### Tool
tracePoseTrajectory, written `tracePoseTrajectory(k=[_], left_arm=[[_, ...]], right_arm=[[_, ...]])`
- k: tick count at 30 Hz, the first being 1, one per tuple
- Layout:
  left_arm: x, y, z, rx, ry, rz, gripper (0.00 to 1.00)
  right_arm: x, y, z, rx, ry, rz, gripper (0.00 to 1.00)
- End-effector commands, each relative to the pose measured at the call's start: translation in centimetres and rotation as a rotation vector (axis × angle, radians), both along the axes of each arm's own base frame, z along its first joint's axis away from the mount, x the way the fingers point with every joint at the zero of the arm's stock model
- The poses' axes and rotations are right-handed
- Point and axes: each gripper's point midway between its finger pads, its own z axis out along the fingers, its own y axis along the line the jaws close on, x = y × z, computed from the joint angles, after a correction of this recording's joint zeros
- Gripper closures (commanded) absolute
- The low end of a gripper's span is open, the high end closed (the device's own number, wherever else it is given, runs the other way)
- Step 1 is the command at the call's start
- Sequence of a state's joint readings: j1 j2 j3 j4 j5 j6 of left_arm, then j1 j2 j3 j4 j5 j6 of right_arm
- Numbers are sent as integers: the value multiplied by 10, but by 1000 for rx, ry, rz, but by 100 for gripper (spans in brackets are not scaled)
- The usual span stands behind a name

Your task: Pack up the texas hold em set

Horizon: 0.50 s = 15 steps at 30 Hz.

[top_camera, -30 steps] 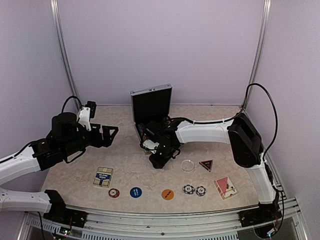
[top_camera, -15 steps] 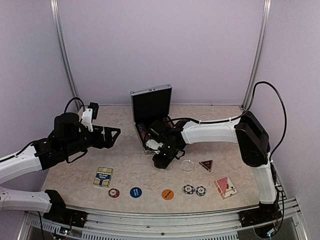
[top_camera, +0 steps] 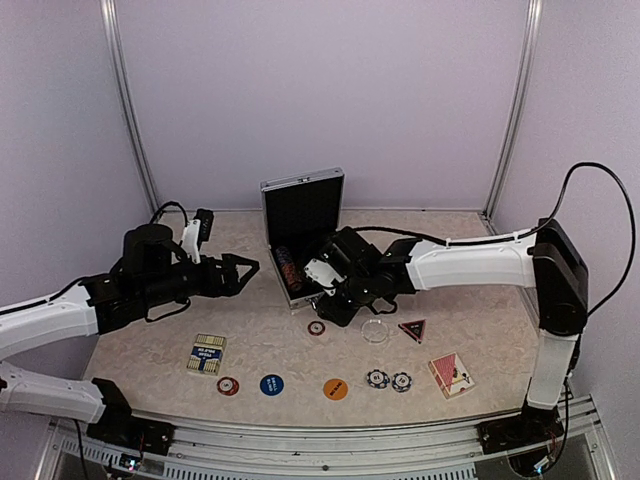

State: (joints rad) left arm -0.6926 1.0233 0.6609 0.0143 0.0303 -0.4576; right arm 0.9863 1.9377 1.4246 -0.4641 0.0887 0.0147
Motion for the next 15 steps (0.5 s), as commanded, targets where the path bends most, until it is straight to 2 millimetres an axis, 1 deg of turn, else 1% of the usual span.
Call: tracePoseTrajectory(k=[1,7,8,9,11,15], left_arm=[[-2,-23,3,-126,46,-91,1],[1,-45,-3,-202,111,-156,1],[2,-50,-8,-204,132,-170,1],[2,-55,-8,-212,140,-184,1],[4,-64,-14,-209,159,-200,1],[4,-86,-8,-203,143,-242,1]], right_arm=[[5,10,53,154,-155,25,100],[-3,2,89,248,-239,43,100],[-4,1,94,261,-250,44,100],[-5,0,99,274,-261,48,100],[-7,-1,107,296,-275,56,100],[-9,-1,113,311,-287,63,100]])
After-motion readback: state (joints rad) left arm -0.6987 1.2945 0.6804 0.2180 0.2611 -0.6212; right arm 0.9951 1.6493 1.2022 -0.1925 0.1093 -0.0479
